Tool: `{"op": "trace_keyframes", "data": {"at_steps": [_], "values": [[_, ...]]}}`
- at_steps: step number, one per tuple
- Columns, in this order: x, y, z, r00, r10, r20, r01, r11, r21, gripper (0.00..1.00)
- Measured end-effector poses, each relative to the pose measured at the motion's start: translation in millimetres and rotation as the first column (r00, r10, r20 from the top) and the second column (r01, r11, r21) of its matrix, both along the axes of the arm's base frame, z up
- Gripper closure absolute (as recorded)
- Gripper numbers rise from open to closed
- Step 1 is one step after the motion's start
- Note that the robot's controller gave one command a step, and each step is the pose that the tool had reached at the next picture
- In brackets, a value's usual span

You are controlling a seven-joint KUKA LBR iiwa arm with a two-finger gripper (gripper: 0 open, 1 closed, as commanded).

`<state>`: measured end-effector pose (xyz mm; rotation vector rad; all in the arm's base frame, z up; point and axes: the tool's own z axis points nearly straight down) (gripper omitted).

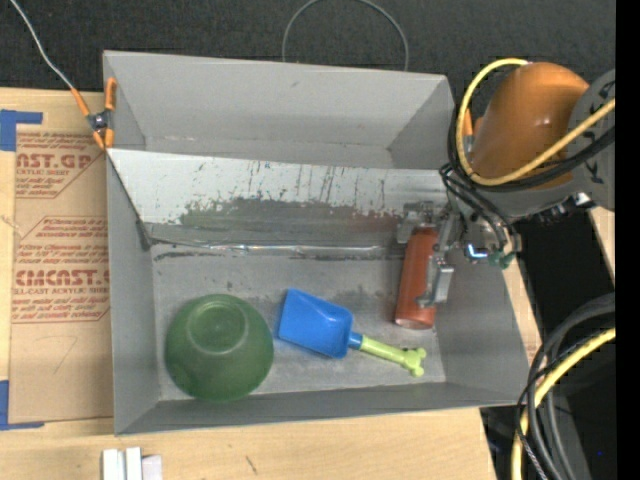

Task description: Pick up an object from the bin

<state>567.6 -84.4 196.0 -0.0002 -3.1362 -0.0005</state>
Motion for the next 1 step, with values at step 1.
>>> {"op": "trace_keyframes", "data": {"at_steps": [1], "values": [[1.5,0.5,5.0,1.000,0.001,0.008,-0.001,1.000,-0.001,0.00]]}}
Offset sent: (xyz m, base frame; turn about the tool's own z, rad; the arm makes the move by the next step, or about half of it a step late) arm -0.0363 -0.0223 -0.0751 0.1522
